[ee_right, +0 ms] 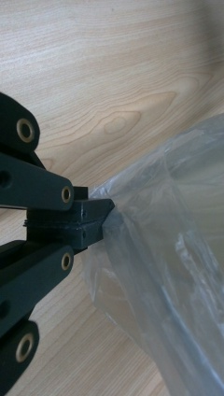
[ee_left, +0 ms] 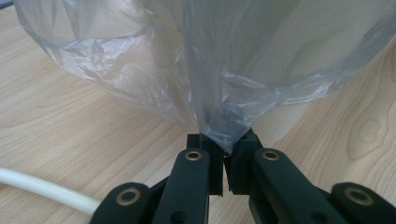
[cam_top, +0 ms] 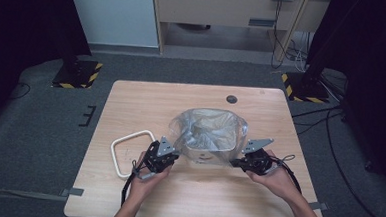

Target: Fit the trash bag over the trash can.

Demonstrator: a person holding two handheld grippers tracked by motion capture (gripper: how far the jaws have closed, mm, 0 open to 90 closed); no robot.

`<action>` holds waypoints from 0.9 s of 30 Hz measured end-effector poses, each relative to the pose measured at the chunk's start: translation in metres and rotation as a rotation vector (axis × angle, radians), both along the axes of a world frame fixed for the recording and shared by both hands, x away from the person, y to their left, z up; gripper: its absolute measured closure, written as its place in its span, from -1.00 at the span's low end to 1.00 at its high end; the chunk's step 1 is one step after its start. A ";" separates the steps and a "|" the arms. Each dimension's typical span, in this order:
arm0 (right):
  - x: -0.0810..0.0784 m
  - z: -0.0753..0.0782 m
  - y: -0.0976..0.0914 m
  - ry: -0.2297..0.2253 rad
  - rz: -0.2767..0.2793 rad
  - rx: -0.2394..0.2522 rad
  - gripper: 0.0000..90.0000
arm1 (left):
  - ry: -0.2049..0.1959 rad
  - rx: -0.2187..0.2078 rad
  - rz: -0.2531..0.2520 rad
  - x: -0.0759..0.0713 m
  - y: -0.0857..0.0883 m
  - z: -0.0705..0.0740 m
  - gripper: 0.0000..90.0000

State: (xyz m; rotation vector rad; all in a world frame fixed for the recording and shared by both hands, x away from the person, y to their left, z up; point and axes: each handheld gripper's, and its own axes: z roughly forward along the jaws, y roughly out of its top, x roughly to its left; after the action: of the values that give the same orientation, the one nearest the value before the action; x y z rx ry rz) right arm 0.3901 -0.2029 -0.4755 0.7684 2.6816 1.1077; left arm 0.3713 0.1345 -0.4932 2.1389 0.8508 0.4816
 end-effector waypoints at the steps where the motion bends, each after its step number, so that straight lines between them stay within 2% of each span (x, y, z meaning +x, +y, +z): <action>1: 0.000 0.000 0.000 0.003 -0.001 0.003 1.00 | 0.003 0.001 -0.001 0.000 -0.001 -0.001 0.93; 6: 0.002 -0.003 0.000 0.025 -0.008 -0.001 0.95 | 0.009 0.003 0.003 0.002 -0.003 -0.003 0.89; 16: 0.002 -0.003 -0.001 0.012 -0.025 -0.004 1.00 | 0.016 0.010 -0.003 0.003 -0.006 -0.006 0.93; 27: 0.003 -0.003 0.001 -0.002 -0.044 -0.044 1.00 | 0.023 0.013 -0.013 0.002 -0.009 -0.009 0.96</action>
State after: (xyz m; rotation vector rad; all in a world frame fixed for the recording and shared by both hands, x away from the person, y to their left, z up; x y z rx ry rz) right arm 0.3931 -0.2016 -0.4782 0.8142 2.6646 1.0356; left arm 0.3734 0.1250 -0.5019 2.1645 0.8475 0.4580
